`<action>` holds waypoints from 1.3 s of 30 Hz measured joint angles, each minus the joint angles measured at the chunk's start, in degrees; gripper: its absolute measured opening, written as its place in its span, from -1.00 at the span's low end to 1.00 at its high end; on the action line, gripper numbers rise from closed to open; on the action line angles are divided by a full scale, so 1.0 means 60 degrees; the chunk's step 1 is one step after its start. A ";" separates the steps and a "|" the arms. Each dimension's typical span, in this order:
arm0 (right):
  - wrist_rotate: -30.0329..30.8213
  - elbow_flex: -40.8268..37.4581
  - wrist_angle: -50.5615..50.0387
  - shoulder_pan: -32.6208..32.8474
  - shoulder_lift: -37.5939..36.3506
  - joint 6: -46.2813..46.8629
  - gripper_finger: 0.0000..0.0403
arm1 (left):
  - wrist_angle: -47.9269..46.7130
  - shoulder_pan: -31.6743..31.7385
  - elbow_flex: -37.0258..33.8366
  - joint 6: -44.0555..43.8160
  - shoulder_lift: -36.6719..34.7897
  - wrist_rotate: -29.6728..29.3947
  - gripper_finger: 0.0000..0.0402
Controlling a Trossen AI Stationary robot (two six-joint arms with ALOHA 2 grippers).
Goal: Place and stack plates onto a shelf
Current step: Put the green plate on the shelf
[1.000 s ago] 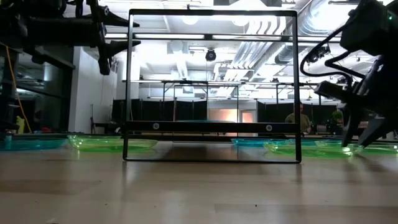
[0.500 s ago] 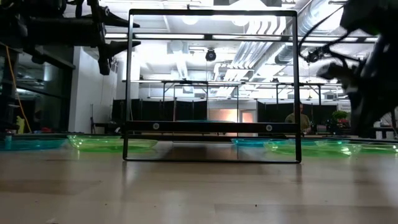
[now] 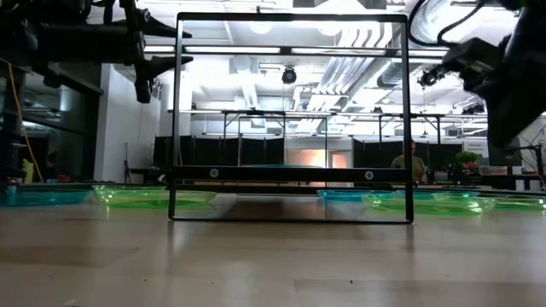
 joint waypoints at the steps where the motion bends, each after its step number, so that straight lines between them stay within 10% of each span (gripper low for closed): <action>1: -0.0186 -0.0184 0.0370 0.0049 0.0052 0.0024 -0.89 | 0.0000 -0.0001 0.0000 0.0000 0.0000 0.0000 -0.18; 13: 0.0787 -0.3073 0.4221 0.0417 0.0123 0.2310 -0.12 | -0.0004 0.0002 0.0000 -0.0016 0.0000 0.0000 -0.18; 23: 0.1838 -0.3839 0.5557 0.0195 0.0123 0.3267 -0.09 | -0.0004 0.0002 0.0000 -0.0259 0.0000 -0.0044 -0.18; 39: 0.1900 -0.3628 0.5164 -0.0053 0.0720 0.2936 -0.97 | -0.0004 0.0003 0.0000 -0.0251 0.0000 -0.0282 -0.18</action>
